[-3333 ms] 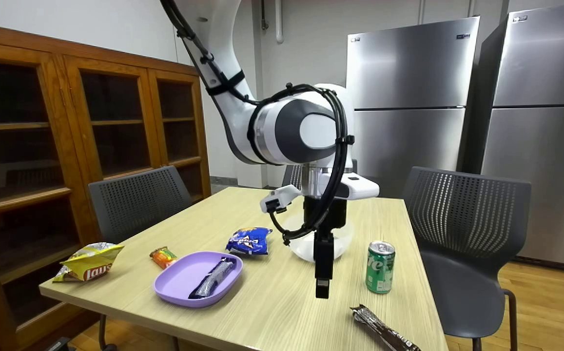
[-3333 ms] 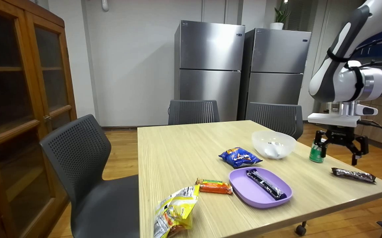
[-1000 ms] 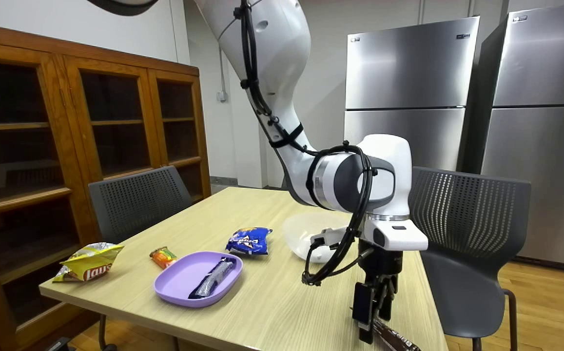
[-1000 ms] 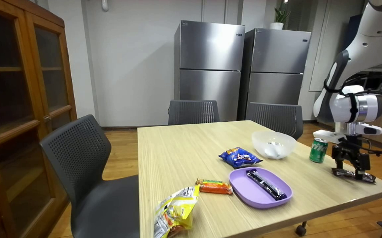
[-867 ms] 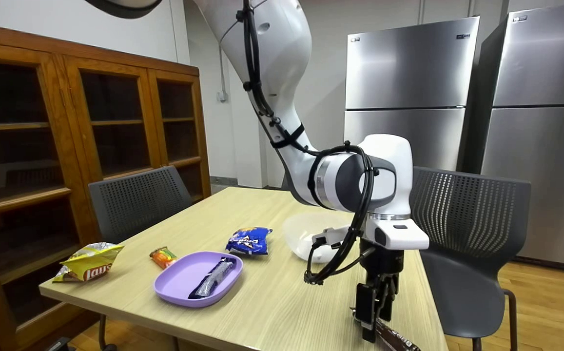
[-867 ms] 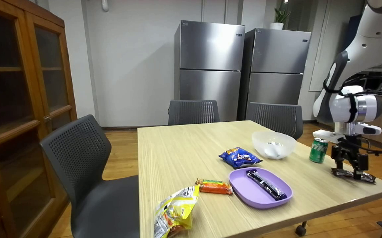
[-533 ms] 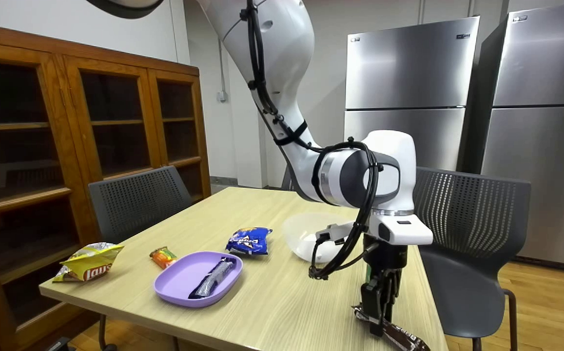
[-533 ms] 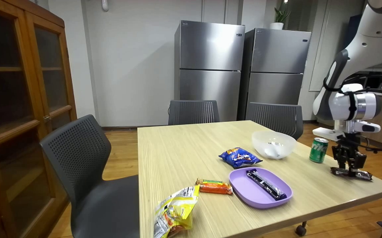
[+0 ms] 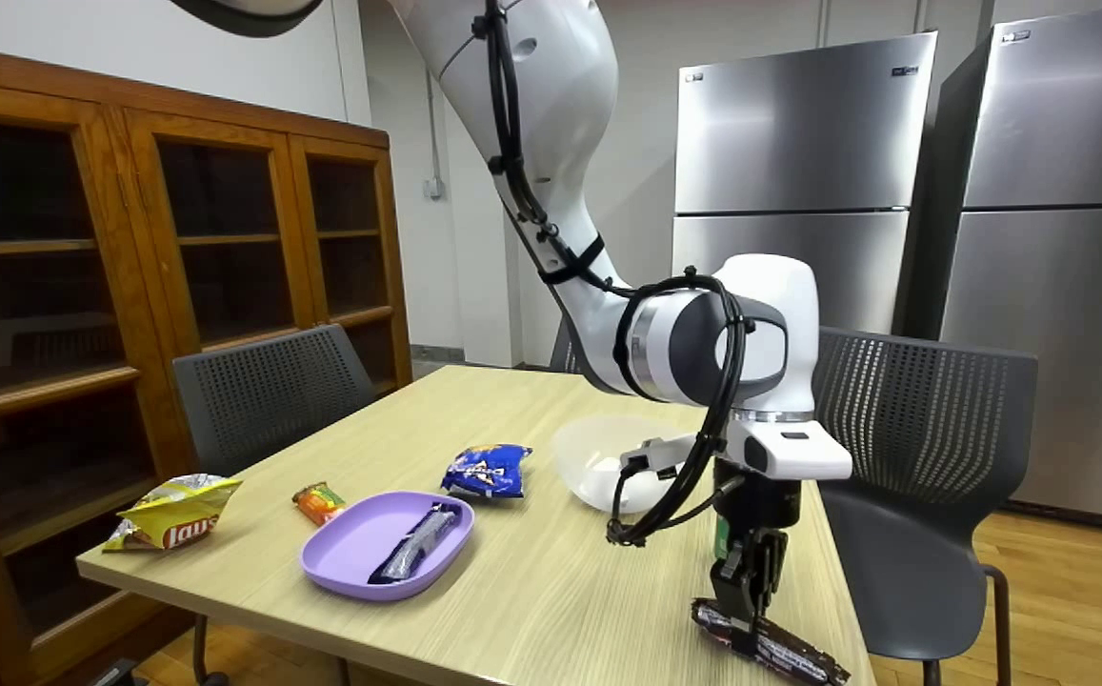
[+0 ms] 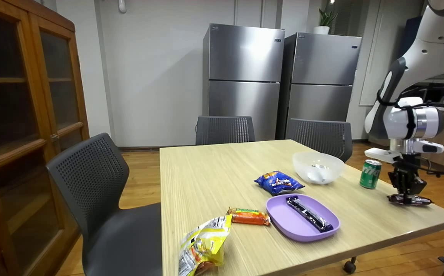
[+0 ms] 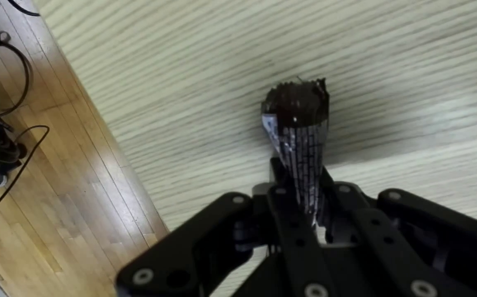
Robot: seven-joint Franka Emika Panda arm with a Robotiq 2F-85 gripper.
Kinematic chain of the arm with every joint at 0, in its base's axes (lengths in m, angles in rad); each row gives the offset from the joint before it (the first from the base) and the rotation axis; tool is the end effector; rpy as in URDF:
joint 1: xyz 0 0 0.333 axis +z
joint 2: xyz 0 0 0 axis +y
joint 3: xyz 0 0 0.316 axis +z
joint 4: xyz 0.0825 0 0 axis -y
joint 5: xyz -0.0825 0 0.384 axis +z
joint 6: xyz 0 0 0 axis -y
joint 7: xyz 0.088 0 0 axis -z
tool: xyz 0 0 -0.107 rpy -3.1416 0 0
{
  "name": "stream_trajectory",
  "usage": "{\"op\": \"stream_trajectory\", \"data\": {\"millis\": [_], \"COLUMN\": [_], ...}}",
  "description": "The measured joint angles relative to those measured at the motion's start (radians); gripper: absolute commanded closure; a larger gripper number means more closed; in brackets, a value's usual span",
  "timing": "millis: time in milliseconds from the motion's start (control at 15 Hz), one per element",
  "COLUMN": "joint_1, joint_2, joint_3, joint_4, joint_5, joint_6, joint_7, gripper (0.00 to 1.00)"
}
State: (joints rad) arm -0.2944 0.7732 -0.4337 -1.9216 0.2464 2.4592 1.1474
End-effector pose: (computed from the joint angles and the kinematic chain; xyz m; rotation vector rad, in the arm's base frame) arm 0.4440 -0.3991 0.1053 1.5989 -2.4721 -0.1570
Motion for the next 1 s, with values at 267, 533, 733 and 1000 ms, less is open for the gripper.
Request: {"op": "stream_trajectory", "data": {"millis": [267, 533, 733, 1000], "joint_1": [0.001, 0.011, 0.033, 0.073], "joint_2": [-0.025, -0.089, -0.157, -0.255], "joint_3": [-0.012, -0.014, -0.020, -0.027], "joint_4": [-0.018, -0.068, -0.131, -0.227], "joint_5": [-0.031, -0.082, -0.135, -0.210], "joint_6": [-0.003, -0.001, 0.009, 0.037], "joint_7": [-0.013, -0.053, -0.087, -0.119], "gripper": [0.96, 0.96, 0.96, 0.96]}}
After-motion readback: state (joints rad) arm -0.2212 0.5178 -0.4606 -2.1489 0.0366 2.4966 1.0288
